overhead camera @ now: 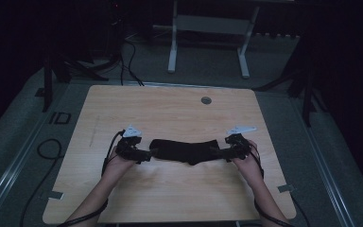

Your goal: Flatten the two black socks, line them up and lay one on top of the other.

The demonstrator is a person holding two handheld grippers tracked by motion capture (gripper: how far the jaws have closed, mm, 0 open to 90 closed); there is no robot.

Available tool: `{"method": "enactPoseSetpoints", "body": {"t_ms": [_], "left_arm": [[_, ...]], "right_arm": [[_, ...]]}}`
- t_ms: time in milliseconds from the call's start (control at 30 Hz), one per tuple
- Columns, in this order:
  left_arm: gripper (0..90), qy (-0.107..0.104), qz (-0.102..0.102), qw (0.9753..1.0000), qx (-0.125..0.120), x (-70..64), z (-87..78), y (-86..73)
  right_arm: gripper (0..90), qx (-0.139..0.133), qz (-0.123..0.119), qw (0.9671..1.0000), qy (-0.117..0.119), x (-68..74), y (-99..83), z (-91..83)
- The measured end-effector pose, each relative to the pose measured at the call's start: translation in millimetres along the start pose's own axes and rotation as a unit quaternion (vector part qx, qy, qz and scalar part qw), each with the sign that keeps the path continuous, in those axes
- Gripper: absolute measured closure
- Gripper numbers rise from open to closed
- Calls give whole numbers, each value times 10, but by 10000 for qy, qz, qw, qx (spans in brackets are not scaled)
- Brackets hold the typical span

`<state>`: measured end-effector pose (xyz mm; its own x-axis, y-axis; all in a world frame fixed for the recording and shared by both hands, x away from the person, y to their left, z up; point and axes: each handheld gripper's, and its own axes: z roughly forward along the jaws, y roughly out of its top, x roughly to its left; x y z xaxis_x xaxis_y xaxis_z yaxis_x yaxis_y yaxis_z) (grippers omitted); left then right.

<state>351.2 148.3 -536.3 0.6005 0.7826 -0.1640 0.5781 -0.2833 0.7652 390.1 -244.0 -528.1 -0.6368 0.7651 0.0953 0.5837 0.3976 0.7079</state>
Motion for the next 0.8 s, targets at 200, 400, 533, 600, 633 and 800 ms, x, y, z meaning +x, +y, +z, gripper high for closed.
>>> {"method": "enactPoseSetpoints", "body": {"t_ms": [200,400,533,600,633,800], "left_arm": [[90,139,76,9998,-106,7,-85,-150],[90,137,-76,9997,-185,77,-164,-306],[90,206,-94,9996,-188,112,-223,-415],[90,252,-65,9995,-204,123,-251,-453],[90,279,-69,9994,-188,129,-264,-470],[90,362,-27,9990,-256,131,-359,-542]], "right_arm": [[128,-213,-85,9997,-67,-11,-79,-11],[129,-134,-114,9994,-282,-76,-201,-59],[128,-182,-137,9993,-310,-110,-302,-96],[128,-218,-140,9991,-334,-139,-363,-122],[126,-235,-138,9990,-348,-148,-381,-130],[122,-330,-148,9981,-494,-198,-493,-206]]}}
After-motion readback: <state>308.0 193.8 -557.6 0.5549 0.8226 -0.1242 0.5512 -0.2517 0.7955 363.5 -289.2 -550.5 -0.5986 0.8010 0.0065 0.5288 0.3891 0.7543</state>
